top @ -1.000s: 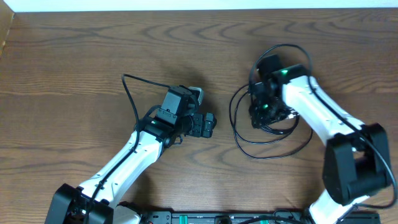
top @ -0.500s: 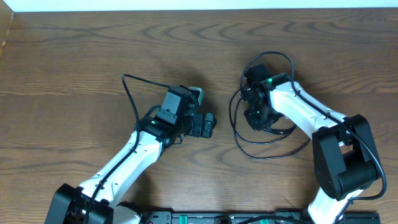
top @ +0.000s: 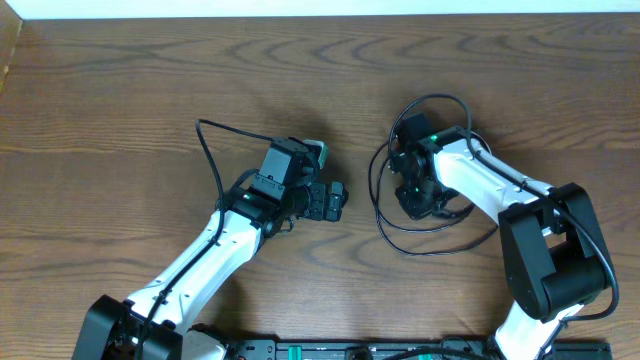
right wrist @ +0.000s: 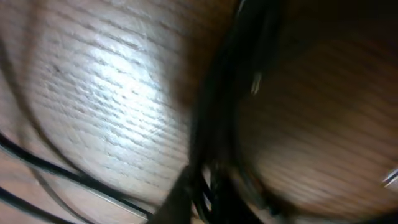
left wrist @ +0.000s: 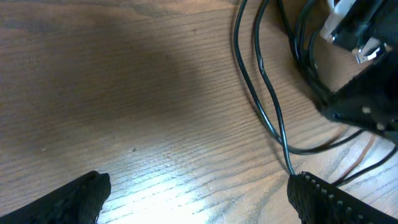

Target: Untangle cables

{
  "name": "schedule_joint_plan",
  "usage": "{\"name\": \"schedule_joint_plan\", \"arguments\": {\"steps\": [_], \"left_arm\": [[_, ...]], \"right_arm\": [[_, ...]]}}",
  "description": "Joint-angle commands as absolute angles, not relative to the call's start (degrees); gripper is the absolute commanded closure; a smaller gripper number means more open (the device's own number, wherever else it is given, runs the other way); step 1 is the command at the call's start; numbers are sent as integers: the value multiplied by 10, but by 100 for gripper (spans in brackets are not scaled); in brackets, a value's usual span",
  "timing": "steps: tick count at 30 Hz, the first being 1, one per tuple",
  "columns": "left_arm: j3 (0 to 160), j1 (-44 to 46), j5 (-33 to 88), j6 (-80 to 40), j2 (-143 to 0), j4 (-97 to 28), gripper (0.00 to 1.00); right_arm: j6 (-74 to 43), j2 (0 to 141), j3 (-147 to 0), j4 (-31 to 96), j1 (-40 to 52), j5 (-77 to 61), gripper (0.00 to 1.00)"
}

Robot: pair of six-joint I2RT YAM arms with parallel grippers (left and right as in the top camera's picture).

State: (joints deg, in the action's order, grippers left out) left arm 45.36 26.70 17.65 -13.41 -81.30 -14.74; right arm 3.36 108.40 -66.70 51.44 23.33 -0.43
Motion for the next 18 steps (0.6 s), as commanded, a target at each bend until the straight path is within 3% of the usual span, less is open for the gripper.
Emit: {"name": "schedule_joint_plan", "arguments": {"steps": [1, 8, 18], "left_arm": [[455, 266, 168, -127, -812, -147, 4], [455, 266, 169, -127, -812, -147, 4], [455, 266, 169, -127, -812, -148, 4]], "right_arm": [[12, 1090, -664, 505, 237, -6, 99], [-4, 1071, -742, 548, 237, -54, 99], [-3, 1002, -1038, 639, 236, -190, 99]]}}
